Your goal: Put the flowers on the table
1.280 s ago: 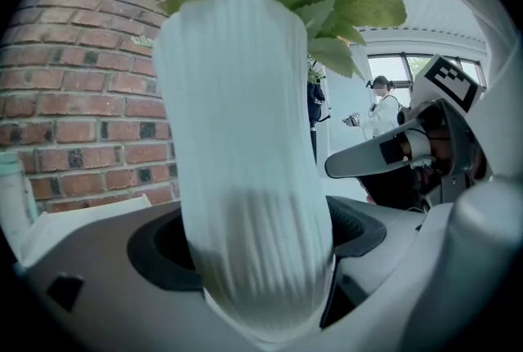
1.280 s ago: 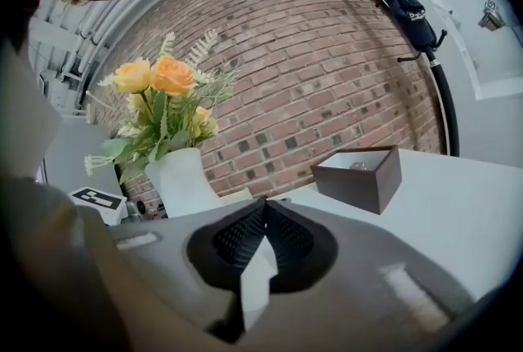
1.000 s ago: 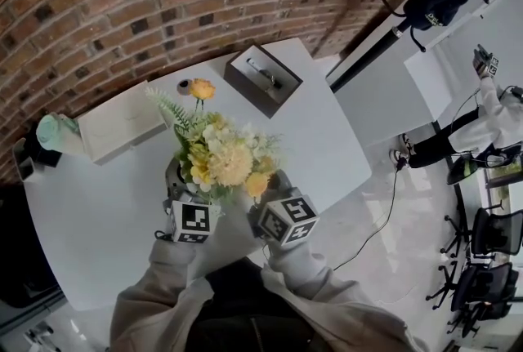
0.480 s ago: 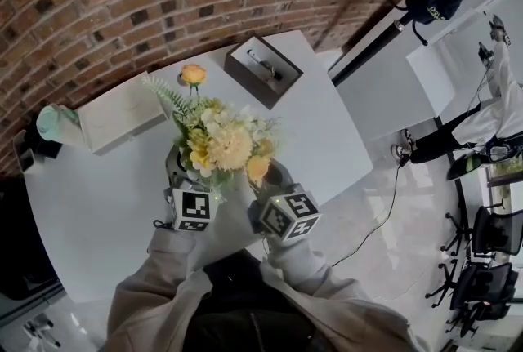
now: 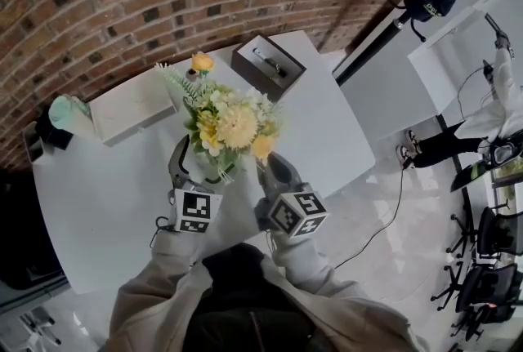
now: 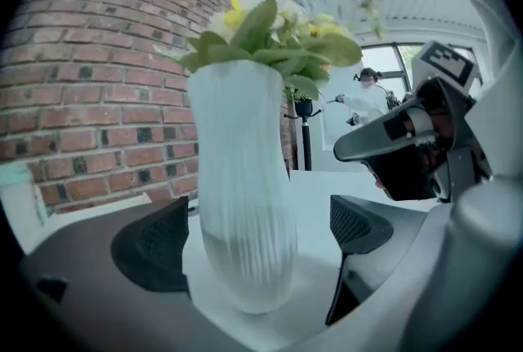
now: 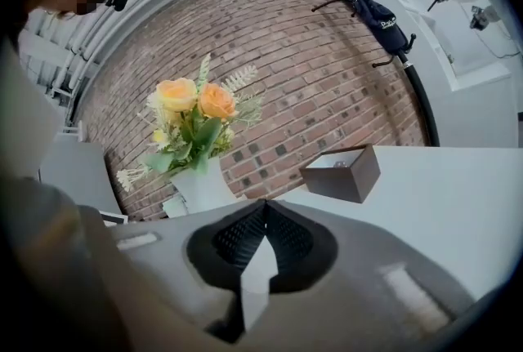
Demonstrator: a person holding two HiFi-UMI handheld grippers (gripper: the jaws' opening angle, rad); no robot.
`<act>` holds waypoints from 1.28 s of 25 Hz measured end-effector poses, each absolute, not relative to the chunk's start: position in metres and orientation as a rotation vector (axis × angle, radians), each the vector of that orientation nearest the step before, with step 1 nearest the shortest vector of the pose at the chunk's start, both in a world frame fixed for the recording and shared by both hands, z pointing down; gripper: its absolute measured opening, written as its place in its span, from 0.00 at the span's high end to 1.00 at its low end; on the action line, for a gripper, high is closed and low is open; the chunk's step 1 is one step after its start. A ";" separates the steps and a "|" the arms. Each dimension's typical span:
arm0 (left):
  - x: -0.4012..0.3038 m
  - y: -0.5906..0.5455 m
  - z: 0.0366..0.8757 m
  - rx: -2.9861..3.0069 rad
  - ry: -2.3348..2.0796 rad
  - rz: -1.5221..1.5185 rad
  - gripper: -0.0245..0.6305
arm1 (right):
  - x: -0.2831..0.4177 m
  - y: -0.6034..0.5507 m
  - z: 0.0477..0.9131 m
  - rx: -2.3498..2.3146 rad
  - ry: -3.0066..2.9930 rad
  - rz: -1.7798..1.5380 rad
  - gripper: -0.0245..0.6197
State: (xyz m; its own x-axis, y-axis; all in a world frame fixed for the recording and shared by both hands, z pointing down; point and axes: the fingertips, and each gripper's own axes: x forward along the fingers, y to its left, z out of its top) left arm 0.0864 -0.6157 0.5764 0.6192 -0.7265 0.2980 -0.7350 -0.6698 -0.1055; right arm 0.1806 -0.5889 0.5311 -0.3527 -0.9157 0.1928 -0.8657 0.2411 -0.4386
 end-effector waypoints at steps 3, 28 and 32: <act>0.066 -0.597 0.582 2.667 -1.241 0.428 0.17 | 0.174 -0.578 0.528 -1.729 2.378 -0.729 0.96; -0.014 -0.484 0.511 2.616 -1.292 0.251 0.96 | 0.102 -0.486 0.494 -1.746 2.408 -0.743 0.96; -0.015 -0.484 0.513 2.614 -1.286 0.270 0.96 | 0.100 -0.484 0.495 -1.748 2.396 -0.755 0.96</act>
State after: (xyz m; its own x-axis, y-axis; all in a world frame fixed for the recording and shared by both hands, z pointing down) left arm -0.0147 -0.4836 0.5129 0.6011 -0.7567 0.2570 -0.7963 -0.5945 0.1116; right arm 0.1001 -0.4845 0.4955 -0.3456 -0.9127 0.2178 -0.8728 0.2274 -0.4319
